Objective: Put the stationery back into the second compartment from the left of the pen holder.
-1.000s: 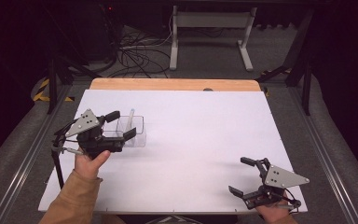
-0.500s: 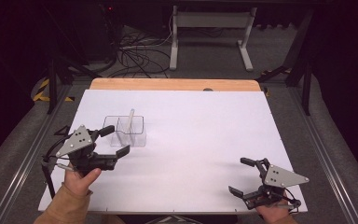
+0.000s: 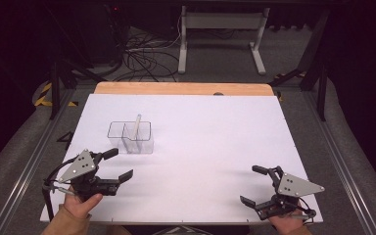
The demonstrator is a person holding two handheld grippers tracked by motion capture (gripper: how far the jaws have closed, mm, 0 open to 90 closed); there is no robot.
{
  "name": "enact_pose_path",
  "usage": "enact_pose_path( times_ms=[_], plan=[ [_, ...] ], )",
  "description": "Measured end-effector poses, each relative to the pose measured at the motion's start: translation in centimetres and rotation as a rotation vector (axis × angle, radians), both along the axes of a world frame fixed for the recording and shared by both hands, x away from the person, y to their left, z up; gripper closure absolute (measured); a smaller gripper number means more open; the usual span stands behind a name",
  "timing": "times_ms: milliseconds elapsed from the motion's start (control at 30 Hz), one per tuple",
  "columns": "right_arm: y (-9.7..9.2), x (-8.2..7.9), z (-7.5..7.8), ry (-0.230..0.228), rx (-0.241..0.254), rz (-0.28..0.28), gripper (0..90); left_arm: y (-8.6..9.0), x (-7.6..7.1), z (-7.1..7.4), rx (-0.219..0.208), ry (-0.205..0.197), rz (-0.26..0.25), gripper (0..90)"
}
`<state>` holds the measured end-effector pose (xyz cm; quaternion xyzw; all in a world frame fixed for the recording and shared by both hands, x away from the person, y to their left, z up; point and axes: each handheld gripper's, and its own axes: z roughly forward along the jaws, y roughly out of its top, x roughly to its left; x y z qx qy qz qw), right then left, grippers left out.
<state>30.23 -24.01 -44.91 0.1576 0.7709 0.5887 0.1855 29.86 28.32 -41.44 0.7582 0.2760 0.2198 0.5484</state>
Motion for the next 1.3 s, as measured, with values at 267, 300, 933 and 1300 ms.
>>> enact_pose_path(
  times_ms=[267,300,933,1300],
  plan=[
    [0.0,0.0,-0.1,0.0,-0.004,-0.001,2.7,0.1,0.1,-2.2,0.031,0.041,-0.014,14.9],
    [0.0,0.1,-0.1,0.002,-0.004,-0.001,2.7,0.1,0.1,-2.5,0.032,0.043,-0.013,14.9],
    [0.1,0.4,-0.5,0.027,-0.012,-0.007,2.8,0.7,0.5,-5.9,-0.022,0.082,0.003,15.4],
    [0.1,0.5,-0.6,0.034,-0.021,-0.013,2.9,0.6,-0.2,-4.9,0.023,0.039,0.001,14.8]
  ],
)
